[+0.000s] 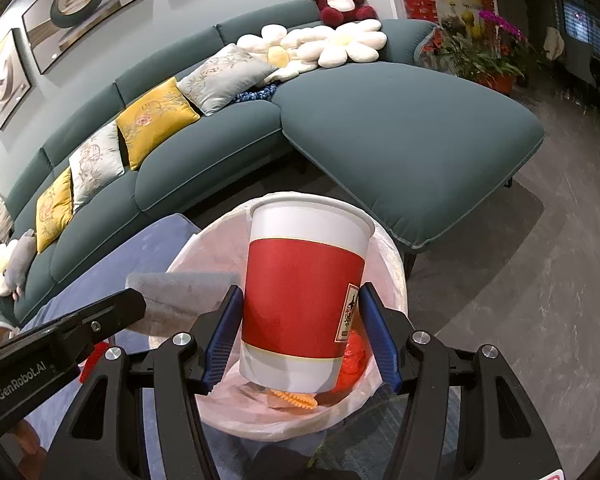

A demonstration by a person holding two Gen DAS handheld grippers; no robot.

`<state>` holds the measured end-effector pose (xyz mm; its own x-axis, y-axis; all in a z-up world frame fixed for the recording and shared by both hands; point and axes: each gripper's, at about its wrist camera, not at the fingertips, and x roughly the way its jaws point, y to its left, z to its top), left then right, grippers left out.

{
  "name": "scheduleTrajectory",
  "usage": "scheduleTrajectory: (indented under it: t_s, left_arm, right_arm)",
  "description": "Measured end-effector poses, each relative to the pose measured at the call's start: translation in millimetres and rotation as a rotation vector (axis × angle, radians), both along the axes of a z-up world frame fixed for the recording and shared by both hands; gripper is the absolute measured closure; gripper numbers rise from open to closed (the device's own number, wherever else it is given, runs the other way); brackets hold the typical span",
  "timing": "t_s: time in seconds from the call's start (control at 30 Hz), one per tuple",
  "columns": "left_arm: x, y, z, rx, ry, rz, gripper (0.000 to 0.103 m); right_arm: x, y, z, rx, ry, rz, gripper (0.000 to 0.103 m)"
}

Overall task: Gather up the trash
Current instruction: 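Carry pouch and red cup over the bin and open both tools, then move both tools back over the table toward the small red cup and red envelope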

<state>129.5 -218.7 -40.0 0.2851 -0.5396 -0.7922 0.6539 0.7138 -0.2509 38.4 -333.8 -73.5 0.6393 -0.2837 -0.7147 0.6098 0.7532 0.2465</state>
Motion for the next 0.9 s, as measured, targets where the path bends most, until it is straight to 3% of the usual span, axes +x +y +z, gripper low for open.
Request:
scheduleTrajectory:
  t_s: [0.07, 0.1, 0.17, 0.2, 0.27, 0.63, 0.9]
  left_arm:
    - [2, -1, -2, 0.002, 0.006, 0.009, 0.087]
    - [3, -2, -3, 0.004, 0.013, 0.014, 0.081]
    - [6, 2, -3, 0.005, 0.020, 0.047, 0.059]
    - [7, 4, -2, -0.004, 0.021, 0.054, 0.057]
    - [8, 7, -1, -0.002, 0.011, 0.063, 0.056]
    - [18, 33, 3, -0.005, 0.009, 0.109, 0.055]
    - [29, 81, 5, -0.017, 0.009, 0.203, 0.049]
  right_arm:
    - [2, -1, -2, 0.004, 0.001, 0.002, 0.044]
    - [4, -2, -2, 0.007, 0.002, 0.006, 0.044]
    - [6, -1, -3, 0.006, 0.006, 0.002, 0.043]
    - [6, -1, -3, 0.012, -0.002, 0.008, 0.041]
    - [6, 3, -1, 0.008, -0.006, 0.009, 0.037]
    - [15, 19, 4, -0.008, 0.001, 0.038, 0.036]
    - [25, 48, 15, -0.033, 0.004, 0.084, 0.033]
